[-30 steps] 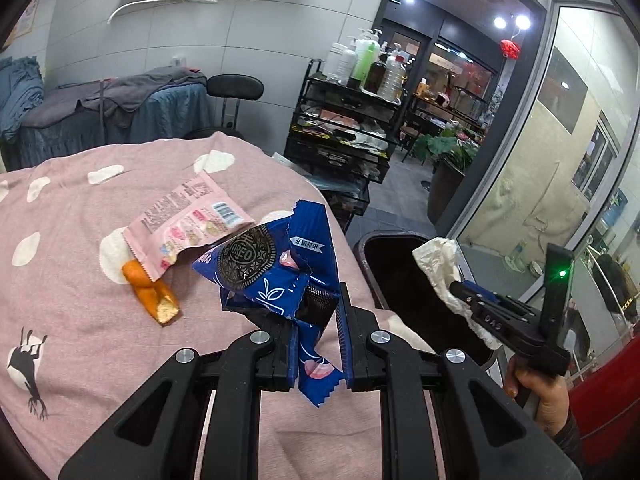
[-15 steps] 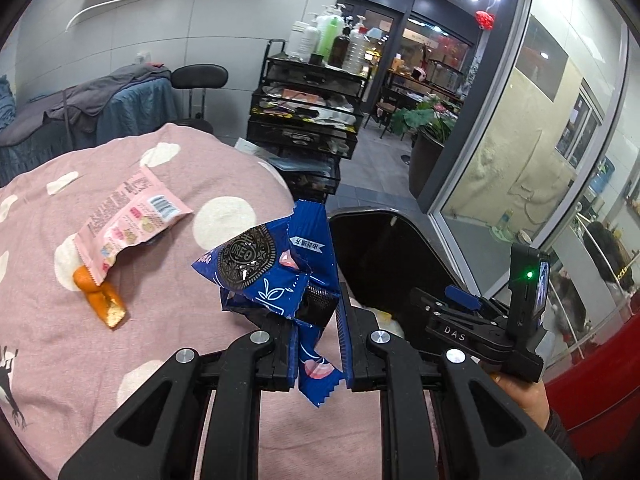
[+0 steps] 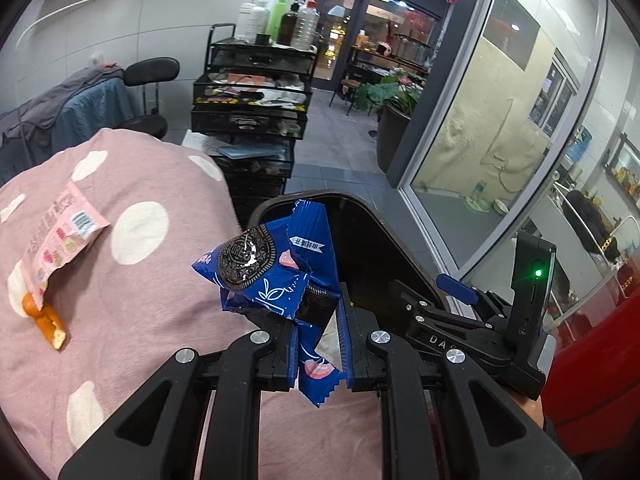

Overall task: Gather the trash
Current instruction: 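Carry the blue Oreo wrapper over the bin and open the left gripper, then move both grippers back to the table toward the orange peel and pink wrapper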

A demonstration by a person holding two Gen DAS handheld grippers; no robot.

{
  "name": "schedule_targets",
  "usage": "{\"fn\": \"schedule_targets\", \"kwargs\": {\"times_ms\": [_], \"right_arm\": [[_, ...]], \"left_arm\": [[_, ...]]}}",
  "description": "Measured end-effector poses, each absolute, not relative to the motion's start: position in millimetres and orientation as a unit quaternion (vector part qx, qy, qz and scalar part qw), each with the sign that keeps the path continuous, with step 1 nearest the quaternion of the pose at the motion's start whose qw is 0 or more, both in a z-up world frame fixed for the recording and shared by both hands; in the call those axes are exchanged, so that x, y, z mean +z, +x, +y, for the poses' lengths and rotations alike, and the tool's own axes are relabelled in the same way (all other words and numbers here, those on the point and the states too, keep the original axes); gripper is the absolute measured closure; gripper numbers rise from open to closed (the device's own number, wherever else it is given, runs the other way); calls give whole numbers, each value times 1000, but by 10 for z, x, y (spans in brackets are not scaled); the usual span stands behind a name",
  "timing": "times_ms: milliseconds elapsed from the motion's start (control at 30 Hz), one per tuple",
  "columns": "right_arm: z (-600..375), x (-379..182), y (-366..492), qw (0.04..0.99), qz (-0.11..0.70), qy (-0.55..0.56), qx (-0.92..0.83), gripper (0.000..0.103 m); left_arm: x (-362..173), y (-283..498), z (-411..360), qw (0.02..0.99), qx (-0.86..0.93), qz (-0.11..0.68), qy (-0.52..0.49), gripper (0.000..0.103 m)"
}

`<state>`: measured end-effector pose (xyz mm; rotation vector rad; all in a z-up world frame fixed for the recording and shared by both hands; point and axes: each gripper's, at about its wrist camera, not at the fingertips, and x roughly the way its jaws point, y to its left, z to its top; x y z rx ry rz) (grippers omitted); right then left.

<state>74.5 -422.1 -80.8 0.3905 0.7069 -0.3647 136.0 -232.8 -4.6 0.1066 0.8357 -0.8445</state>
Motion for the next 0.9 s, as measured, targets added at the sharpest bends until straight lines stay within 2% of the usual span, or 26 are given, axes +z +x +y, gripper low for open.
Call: {"fn": "schedule_targets", "kwargs": {"times_ms": [700,767,800,833,900], "right_arm": [[-4635,-756,488,893,330,209,-223,17],[-4647,-757,485,893,330,209,-224,17],[-4653,-759,486,893,330,209,-224,17],[-4656,-760,484,893,330,208,-224,17],[-4656,-762,478,893,329,209,-226,16]], "left_arm": [[-302,1382,-3006,795,-412,435,97,85],[-340,1368,-3058,791,-413,438,108,78],[-360,1360,-3084,790,-412,439,116,62],[-379,1345,-3102,791,-409,438,126,40],[-393,1311,-3118,798,-401,428,141,16]]}}
